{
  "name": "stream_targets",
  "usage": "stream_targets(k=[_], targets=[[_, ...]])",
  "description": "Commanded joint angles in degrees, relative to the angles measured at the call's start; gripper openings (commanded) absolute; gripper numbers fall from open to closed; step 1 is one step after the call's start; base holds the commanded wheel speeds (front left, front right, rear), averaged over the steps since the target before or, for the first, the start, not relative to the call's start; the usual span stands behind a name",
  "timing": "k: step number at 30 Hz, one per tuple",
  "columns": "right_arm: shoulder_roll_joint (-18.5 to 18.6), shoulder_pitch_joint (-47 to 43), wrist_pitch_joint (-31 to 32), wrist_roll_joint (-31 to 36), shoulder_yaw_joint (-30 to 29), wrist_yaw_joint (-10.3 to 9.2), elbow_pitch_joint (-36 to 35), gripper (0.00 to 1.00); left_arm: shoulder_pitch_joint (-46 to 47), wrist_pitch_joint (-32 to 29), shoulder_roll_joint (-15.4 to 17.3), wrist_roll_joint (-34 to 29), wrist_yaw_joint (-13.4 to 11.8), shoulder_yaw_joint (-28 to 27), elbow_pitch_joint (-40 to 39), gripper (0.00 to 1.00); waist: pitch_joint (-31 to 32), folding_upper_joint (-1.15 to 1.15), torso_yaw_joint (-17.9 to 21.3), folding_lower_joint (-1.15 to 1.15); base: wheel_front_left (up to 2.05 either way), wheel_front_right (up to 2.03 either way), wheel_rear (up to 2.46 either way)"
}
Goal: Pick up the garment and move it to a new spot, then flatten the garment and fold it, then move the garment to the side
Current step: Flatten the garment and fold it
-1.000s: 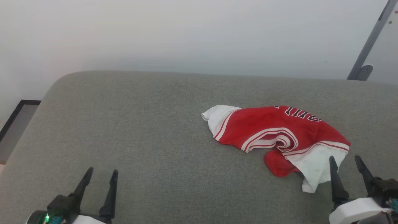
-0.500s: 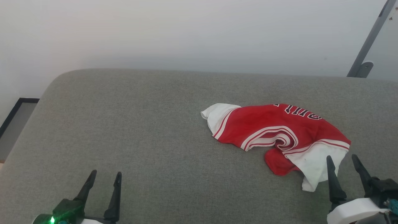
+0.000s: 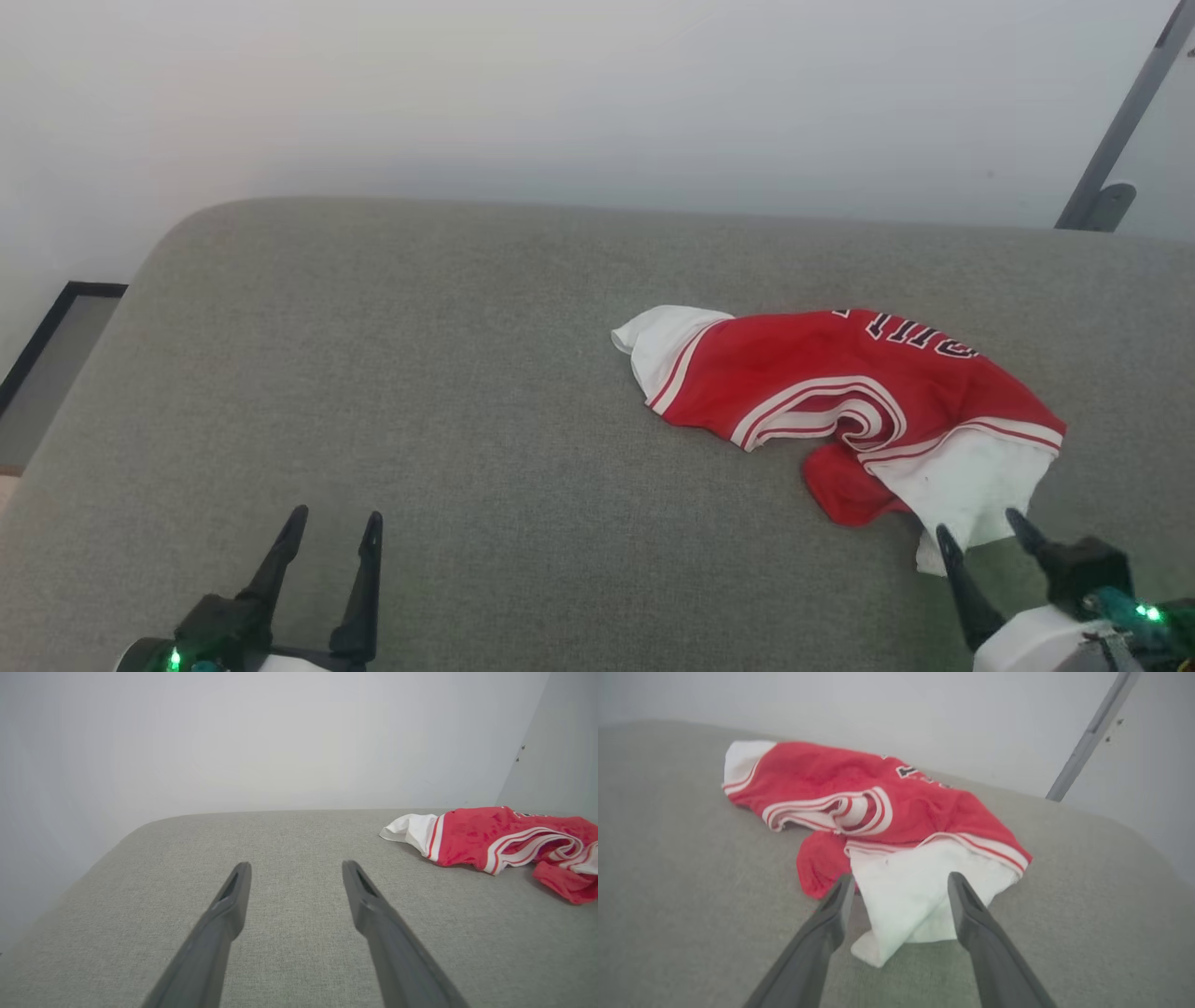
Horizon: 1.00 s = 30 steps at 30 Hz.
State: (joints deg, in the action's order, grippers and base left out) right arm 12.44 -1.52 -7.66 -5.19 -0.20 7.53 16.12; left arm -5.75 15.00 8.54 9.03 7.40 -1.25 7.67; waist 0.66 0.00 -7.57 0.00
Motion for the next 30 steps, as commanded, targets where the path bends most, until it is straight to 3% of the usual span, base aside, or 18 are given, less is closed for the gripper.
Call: stream_targets(k=[1,13,22,26,27,28,29,30], targets=[[1.6,0.5,2.7,-0.9,1.3,-0.09,0.0,1.00,0.1,0.3,-0.4,-0.1,0.1,0.2,-0.2,1.00,-0.8,0.00,-0.1,0.00,0.00,0.00,0.00],[14.5,5.8,34.3,-11.8,11.5,-0.09,-8.9,1.00,4.6,0.3,-2.7,0.4,0.1,3.6,0.8,1.00,-7.9,0.00,-2.2,0.00,0.00,0.00,0.00],[17.4,8.5,47.2,-12.6,12.3,-0.09,-13.2,1.00,8.4,0.3,-3.9,1.2,0.1,6.1,1.7,1.00,-13.0,0.00,-4.2,0.00,0.00,0.00,0.00],[17.9,8.5,50.0,-12.2,13.0,-0.10,-13.4,1.00,9.8,0.3,-4.0,1.5,0.1,6.5,2.1,1.00,-14.6,0.00,-4.7,0.00,0.00,0.00,0.00],[18.2,8.4,50.5,-12.1,13.5,-0.09,-13.5,0.87,10.0,0.3,-3.9,1.6,0.1,6.4,2.1,1.00,-14.8,0.00,-4.7,0.00,0.00,0.00,0.00],[18.5,8.5,50.7,-11.9,14.0,-0.09,-13.6,0.53,10.3,0.3,-4.0,1.6,0.1,6.4,2.2,1.00,-15.0,0.00,-4.7,0.00,0.00,0.00,0.00],[18.5,8.6,50.6,-11.8,13.9,-0.10,-13.6,0.37,10.5,0.3,-3.9,1.6,0.1,6.3,2.3,1.00,-15.1,0.00,-4.6,0.00,0.00,0.00,0.00],[18.4,8.5,50.5,-11.8,13.8,-0.10,-13.6,0.04,10.8,0.3,-3.8,1.6,0.1,6.2,2.3,1.00,-15.2,0.00,-4.4,0.00,0.00,0.00,0.00]])
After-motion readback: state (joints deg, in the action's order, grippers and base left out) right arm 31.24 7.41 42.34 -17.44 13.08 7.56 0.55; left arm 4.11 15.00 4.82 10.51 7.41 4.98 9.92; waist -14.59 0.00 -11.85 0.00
